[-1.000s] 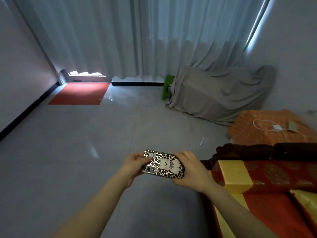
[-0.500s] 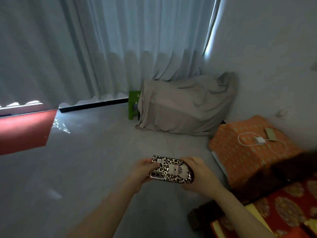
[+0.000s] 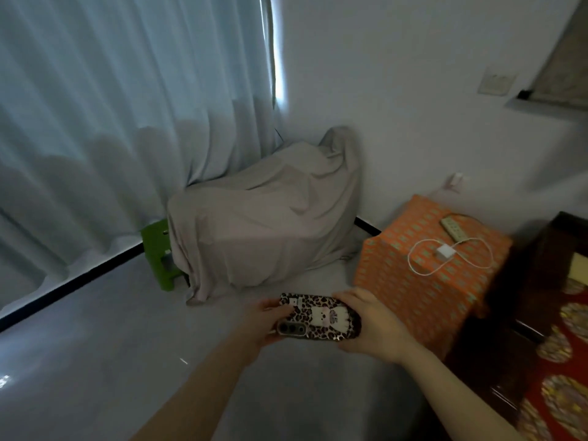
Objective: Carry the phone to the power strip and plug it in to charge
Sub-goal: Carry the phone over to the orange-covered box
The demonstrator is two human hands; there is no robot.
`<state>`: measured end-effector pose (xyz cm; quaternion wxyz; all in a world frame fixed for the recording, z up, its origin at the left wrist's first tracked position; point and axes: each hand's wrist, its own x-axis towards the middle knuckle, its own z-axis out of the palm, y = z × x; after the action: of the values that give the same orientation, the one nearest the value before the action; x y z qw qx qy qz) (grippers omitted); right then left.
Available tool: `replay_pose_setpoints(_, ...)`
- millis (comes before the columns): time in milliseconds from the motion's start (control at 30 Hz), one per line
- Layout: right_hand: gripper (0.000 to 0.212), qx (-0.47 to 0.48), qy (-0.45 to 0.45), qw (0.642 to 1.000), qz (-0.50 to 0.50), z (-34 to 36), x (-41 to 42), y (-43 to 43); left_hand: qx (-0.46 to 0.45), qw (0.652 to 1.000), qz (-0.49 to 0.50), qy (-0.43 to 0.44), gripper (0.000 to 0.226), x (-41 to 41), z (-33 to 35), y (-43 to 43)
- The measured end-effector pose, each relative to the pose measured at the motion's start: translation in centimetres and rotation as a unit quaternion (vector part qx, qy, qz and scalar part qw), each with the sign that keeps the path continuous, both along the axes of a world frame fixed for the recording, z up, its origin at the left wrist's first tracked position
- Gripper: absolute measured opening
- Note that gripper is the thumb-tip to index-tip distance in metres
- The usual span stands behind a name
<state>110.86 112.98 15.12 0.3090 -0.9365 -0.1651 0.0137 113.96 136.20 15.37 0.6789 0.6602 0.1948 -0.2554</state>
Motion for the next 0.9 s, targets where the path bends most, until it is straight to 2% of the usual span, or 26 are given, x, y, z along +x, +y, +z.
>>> replay_pose_setpoints(100,0.077,-0.014,0.002,1.0,-0.025,-0.3,4.5,0.2,0.008,1.0,-0.02,0.016,0.022,5.9,-0.8,0.0)
replay_pose_setpoints(233,0.085,-0.029,0.029,0.996,-0.078,-1.2,10.4,-1.7,0.003,0.997,-0.076,0.033,0.018,13.9,-2.2,-2.5)
replay_pose_setpoints(333,0.09,-0.037,0.05,0.987,-0.146,-2.1,14.4,-4.2,0.002,0.99,-0.142,0.027,0.028,20.9,-3.0,-6.0)
replay_pose_setpoints(467,0.088,-0.006,0.07,0.963,-0.261,-2.9,17.7,-7.5,-0.011,0.97,-0.241,0.025,0.017,28.5,-3.0,-12.0)
replay_pose_setpoints(667,0.096,-0.017,0.089,0.925,-0.369,-3.5,20.4,-13.4,0.008,0.938,-0.342,0.055,0.044,35.2,-3.1,-21.6)
replay_pose_setpoints(800,0.094,-0.026,0.094,0.908,-0.407,-4.9,22.9,-19.2,0.012,0.918,-0.392,0.062,0.046,38.9,-4.2,-28.8)
replay_pose_setpoints(900,0.093,-0.029,0.086,0.898,-0.43,-6.4,25.6,-24.1,0.009,0.913,-0.402,0.072,0.038,42.0,-5.7,-34.4)
